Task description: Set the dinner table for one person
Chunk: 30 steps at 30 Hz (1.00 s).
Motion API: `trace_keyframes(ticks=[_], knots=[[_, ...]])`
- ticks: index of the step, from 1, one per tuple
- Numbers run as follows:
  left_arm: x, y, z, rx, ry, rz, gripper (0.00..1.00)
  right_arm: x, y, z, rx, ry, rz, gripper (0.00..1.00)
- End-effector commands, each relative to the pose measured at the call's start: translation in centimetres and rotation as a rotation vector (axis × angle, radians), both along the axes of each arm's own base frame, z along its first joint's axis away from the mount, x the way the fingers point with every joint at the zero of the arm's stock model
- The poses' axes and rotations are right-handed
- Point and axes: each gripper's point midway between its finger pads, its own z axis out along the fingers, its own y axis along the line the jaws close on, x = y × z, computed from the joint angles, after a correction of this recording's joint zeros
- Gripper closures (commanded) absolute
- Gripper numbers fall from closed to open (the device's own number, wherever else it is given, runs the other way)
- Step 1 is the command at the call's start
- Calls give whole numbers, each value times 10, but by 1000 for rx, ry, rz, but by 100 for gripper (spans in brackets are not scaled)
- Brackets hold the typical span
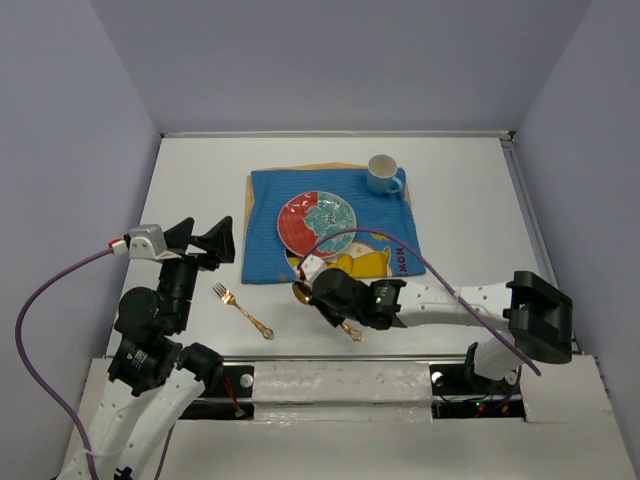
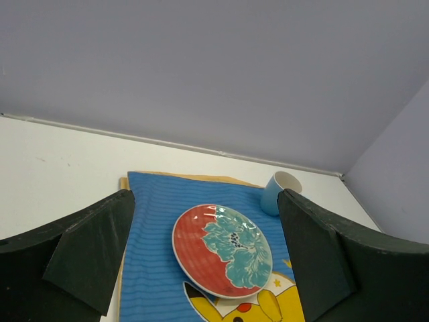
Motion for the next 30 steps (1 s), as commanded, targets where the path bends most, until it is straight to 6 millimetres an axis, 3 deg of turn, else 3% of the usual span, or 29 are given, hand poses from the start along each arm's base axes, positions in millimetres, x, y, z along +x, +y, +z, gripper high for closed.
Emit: trace_keyframes(ticks=[1,3,5,7,14,19,20,21,30], knots=[[-3,3,15,-31,-54,4,1,92,-15,61,159,-143,-265,100],[-2,2,14,-28,-52,3,1,131,-29,74,201,-172,-371,100],[-2,2,14,-28,-52,2,1,156,-34,82,209,-194,-435,100],[-2,2,15,-29,-54,2,1,189,-50,81,189,-221,-536,100],[-3,1,15,-30,-55,-4,1,254,-92,60,194,-188,-759,100],[-3,0,15,-28,-54,-9,1,278,-99,43,193,-158,-828,100],[-3,0,15,-28,-54,-9,1,285,-109,38,190,-151,-856,100],[-3,0,15,-27,-54,-9,1,286,-105,28,187,-126,-857,100],[0,-3,13,-22,-42,-15,1,309,-121,5,163,-102,-914,100]])
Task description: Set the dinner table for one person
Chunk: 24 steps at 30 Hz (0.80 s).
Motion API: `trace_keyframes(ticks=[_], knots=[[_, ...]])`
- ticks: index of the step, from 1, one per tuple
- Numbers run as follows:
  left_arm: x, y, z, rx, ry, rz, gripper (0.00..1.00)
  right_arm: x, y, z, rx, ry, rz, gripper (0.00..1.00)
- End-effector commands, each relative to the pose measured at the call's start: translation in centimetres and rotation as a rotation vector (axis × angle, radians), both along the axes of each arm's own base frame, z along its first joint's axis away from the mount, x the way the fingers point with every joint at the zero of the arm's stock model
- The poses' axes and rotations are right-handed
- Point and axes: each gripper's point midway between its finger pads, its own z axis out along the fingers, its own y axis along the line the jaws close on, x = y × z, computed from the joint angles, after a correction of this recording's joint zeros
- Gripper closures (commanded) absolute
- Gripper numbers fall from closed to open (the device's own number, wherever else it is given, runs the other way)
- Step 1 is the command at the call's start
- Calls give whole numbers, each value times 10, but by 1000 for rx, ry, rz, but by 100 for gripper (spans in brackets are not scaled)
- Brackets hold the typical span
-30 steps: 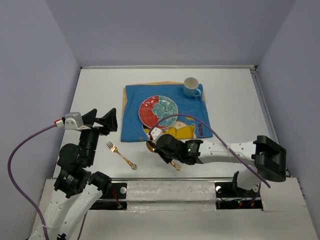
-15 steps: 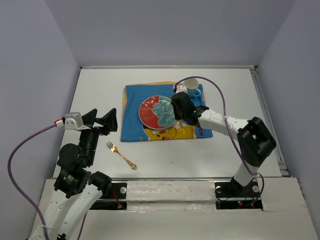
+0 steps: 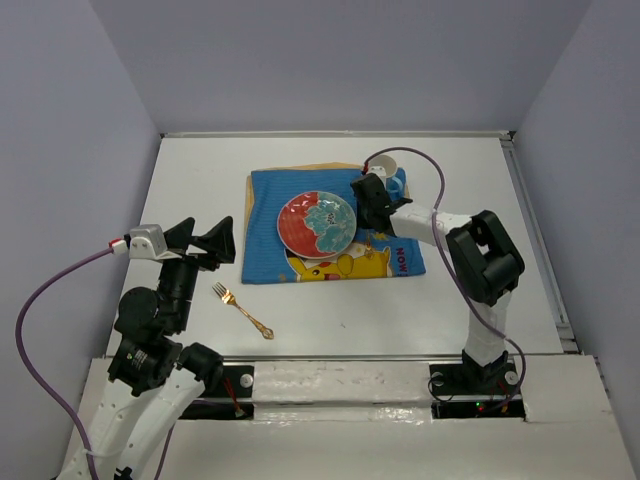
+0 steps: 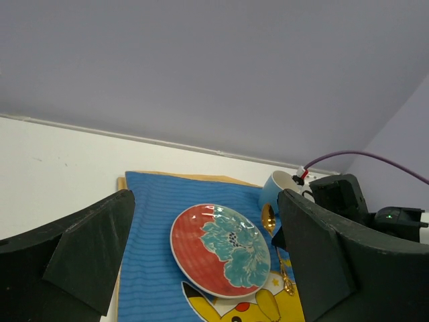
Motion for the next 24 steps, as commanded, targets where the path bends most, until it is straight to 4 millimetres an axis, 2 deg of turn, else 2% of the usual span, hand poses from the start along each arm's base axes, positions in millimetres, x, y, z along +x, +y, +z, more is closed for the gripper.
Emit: trace_keyframes(ticks=[1,8,11,16,24], knots=[[0,-2,12,-20,-40,-8,1,25,6,23,62,-74,-36,100],[4,-4,10,-15,-29,-10,1,32,-2,20,50,-72,-50,100],[4,-4,10,-14,-28,-9,1,32,1,13,54,-58,-44,100],[6,-4,8,-12,-22,-7,1,36,-7,-5,41,-30,-67,100],[8,-5,7,-10,-15,-4,1,37,-10,-3,30,-37,-74,100]])
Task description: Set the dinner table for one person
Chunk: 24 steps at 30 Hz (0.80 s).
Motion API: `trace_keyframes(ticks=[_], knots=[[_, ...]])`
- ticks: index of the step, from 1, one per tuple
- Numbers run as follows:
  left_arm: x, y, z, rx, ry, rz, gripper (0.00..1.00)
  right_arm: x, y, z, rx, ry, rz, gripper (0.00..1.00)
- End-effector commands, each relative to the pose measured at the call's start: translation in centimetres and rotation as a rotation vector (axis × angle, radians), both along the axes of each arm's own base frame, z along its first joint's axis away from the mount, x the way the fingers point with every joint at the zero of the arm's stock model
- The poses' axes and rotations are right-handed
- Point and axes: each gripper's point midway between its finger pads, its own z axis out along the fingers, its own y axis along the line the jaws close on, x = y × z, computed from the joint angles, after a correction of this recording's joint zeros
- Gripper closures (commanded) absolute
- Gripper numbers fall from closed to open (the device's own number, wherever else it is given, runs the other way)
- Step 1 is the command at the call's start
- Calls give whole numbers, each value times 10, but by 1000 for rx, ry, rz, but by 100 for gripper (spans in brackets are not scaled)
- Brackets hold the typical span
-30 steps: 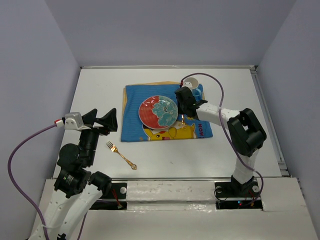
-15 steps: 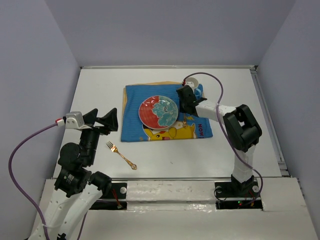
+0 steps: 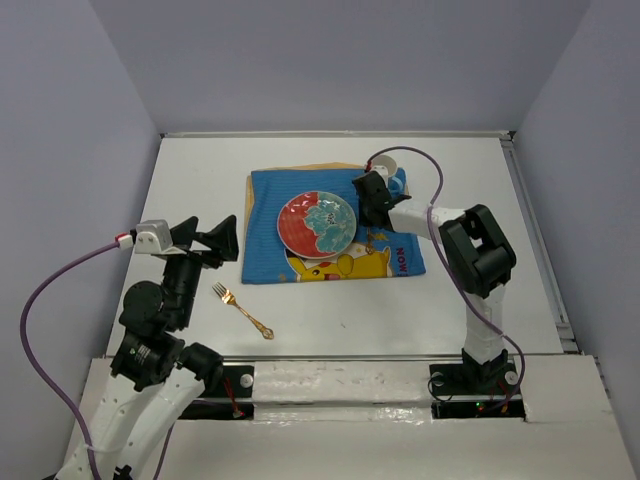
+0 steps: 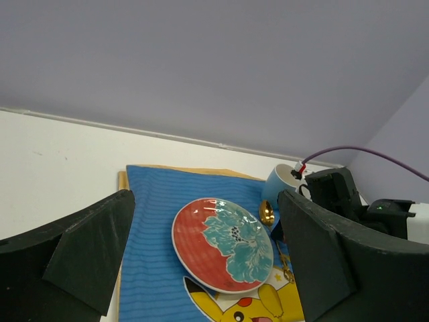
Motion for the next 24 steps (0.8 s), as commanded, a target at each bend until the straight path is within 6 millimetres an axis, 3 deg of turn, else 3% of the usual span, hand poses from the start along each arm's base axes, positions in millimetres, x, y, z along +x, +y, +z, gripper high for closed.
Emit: trace_keyframes(ticks=[1,3,5,6,7,10,12,14,16,17,19,20,21,24], knots=[[2,-1,13,-23,-40,0,1,18,2,19,27,-68,-28,100],[3,-1,12,-24,-37,2,1,18,3,18,33,-64,-29,97],[3,0,12,-26,-37,7,1,17,3,15,34,-58,-29,87],[3,0,11,-26,-34,6,1,17,3,17,36,-60,-32,82],[4,1,10,-30,-28,11,1,16,3,19,43,-61,-36,71],[7,1,5,-36,-6,18,1,14,3,35,66,-84,-31,56],[12,0,-3,-45,35,27,1,11,5,49,90,-101,-20,55],[17,1,-12,-54,83,47,1,8,10,80,146,-151,6,54],[26,4,-26,-66,156,88,1,-1,13,93,182,-165,40,54],[27,5,-38,-54,211,103,1,-4,13,117,216,-214,53,53],[34,3,-47,-63,285,124,1,-20,19,124,248,-220,104,53],[33,7,-56,-75,340,152,1,-27,24,144,282,-264,131,53],[36,9,-63,-129,383,189,1,-37,24,137,293,-244,149,53],[31,8,-75,-183,466,208,1,-58,28,150,331,-269,188,53]])
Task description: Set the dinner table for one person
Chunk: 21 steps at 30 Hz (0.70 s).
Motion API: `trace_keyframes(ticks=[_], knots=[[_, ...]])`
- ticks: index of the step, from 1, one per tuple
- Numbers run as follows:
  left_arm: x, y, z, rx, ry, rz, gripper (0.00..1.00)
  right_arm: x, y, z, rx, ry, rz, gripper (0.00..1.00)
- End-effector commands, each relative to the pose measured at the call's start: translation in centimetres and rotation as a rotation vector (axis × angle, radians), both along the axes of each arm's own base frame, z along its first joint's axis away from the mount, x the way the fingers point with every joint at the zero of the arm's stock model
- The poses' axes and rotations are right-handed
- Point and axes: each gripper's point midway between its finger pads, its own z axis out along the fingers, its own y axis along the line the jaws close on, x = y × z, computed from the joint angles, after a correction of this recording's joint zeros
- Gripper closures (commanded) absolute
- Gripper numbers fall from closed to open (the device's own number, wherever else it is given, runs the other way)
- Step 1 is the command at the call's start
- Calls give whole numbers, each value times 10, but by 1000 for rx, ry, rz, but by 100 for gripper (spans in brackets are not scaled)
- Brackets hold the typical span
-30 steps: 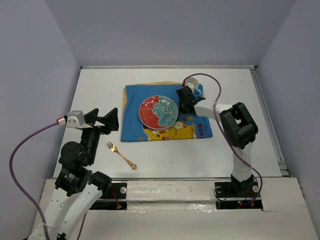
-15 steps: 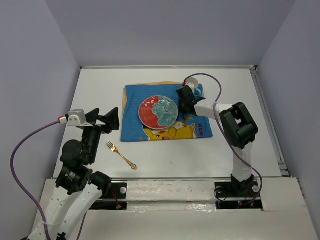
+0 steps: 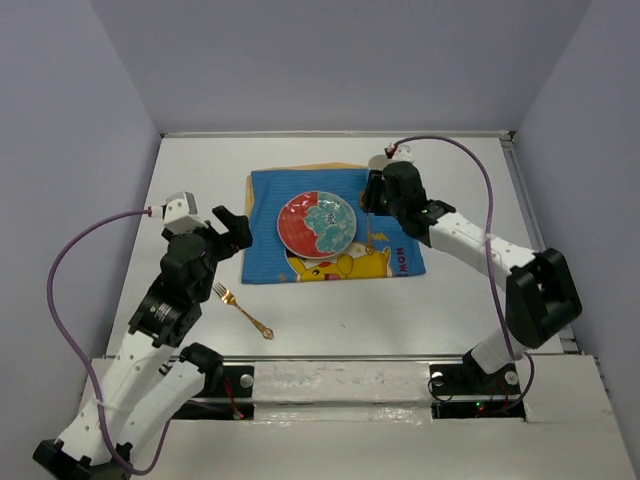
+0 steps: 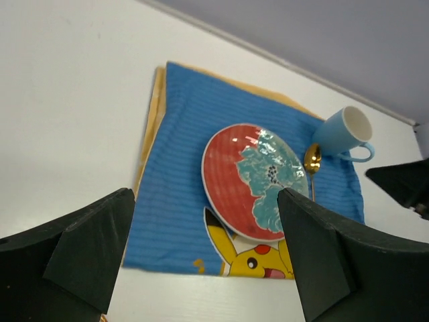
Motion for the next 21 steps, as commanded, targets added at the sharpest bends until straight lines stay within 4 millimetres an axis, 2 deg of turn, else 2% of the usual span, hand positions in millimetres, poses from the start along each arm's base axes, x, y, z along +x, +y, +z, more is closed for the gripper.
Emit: trace_keyframes(ticks=[1,3,4,6,7,9,14,16,17,19,21], knots=[[-9,8,-2,-153,94,98,1,-34,16,9,87,-30,112,53],[-18,-3,-5,-229,92,36,1,-43,15,24,132,-74,128,53],[-20,-9,-7,-258,88,7,1,-51,13,15,133,-56,142,53],[-24,-16,-19,-308,91,-33,1,-60,11,17,146,-60,153,53],[-26,-15,-25,-330,116,-11,1,-66,12,27,172,-75,175,52],[-30,-7,-55,-318,254,69,1,-76,11,25,184,-68,191,52],[-39,2,-82,-293,418,170,1,-88,3,41,178,-110,210,52],[-41,2,-99,-240,507,177,5,-89,5,56,186,-137,233,51],[-48,5,-110,-202,572,189,7,-93,2,54,168,-122,240,51],[-50,7,-121,-176,665,202,19,-96,0,66,176,-145,242,51],[-59,6,-135,-174,746,212,23,-99,-4,75,178,-172,239,51]])
